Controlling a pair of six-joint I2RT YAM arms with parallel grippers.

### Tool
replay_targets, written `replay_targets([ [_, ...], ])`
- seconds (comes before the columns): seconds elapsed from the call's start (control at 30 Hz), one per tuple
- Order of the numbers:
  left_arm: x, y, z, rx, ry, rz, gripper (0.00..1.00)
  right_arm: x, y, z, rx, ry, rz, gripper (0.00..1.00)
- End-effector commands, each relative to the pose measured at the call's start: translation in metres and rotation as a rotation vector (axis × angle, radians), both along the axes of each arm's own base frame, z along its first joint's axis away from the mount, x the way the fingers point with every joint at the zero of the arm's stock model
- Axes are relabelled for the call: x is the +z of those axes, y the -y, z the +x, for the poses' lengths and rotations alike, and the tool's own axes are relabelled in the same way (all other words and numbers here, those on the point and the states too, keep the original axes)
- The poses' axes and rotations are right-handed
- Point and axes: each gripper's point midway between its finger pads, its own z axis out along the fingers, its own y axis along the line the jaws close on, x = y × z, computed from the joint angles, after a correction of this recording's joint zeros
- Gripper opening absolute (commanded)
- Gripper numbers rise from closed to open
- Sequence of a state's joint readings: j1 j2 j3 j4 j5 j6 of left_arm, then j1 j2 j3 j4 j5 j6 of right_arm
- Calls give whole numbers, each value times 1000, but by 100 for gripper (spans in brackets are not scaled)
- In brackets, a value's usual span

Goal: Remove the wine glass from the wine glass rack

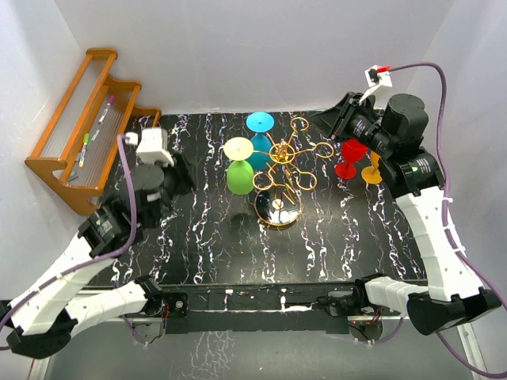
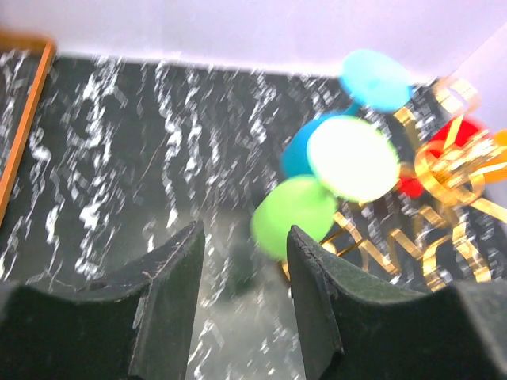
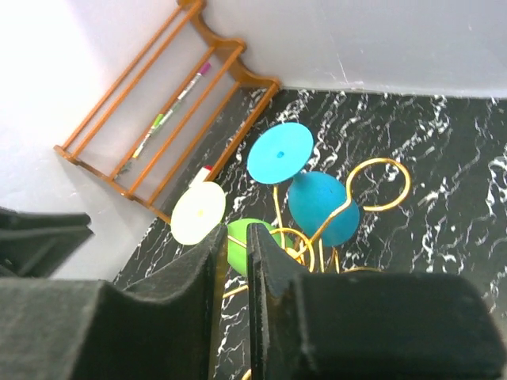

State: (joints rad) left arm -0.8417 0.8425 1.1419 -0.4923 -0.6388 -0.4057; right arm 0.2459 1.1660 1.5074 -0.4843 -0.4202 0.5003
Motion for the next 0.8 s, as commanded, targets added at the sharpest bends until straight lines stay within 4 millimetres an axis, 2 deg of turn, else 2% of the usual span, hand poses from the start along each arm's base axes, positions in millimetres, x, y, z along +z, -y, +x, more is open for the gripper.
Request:
replay_targets([
  [0.0,67,39,25,-71,82,-34,44,54,-10,-24,105,232,82,21],
  [0.07,97,54,38,-88,93,-42,42,57,-15,-32,140,224,167,19],
  [0.1,126,60,44,-98,115,-72,42,58,-19,-34,164,214,199,18],
  [0.13,129,69,54,-114,92,-66,42,58,-22,-37,188,189,217,17],
  [0.17,158,74,61,-132,111,-112,42,55,-26,-36,217,163,224,16],
  [0.27,183,80,103,-210,68,-243,42,47,-30,-26,228,117,215,12],
  [0.3,187,73,119,-210,57,-293,42,45,-29,-23,217,120,193,12],
  [0.33,185,65,136,-211,33,-341,42,43,-28,-19,203,119,167,12],
  [0.4,170,32,170,-199,-44,-481,41,38,-19,-9,138,77,129,12],
  [0.47,146,8,180,-269,-148,-700,38,39,-15,-10,135,78,115,18],
  [0.5,145,0,173,-333,-143,-804,36,39,-12,-13,136,85,119,21],
  [0.57,121,-11,158,-393,-139,-988,36,39,-12,-22,168,111,127,27],
  [0.6,113,-12,146,-415,-138,-1013,36,36,-13,-25,183,109,128,29],
  [0.63,91,-10,136,-410,-188,-1017,36,32,-14,-27,197,97,126,29],
  [0.67,78,-8,126,-410,-208,-982,38,27,-15,-28,212,78,122,31],
  [0.77,59,-3,96,-411,-227,-924,42,10,-22,-33,277,13,104,37],
])
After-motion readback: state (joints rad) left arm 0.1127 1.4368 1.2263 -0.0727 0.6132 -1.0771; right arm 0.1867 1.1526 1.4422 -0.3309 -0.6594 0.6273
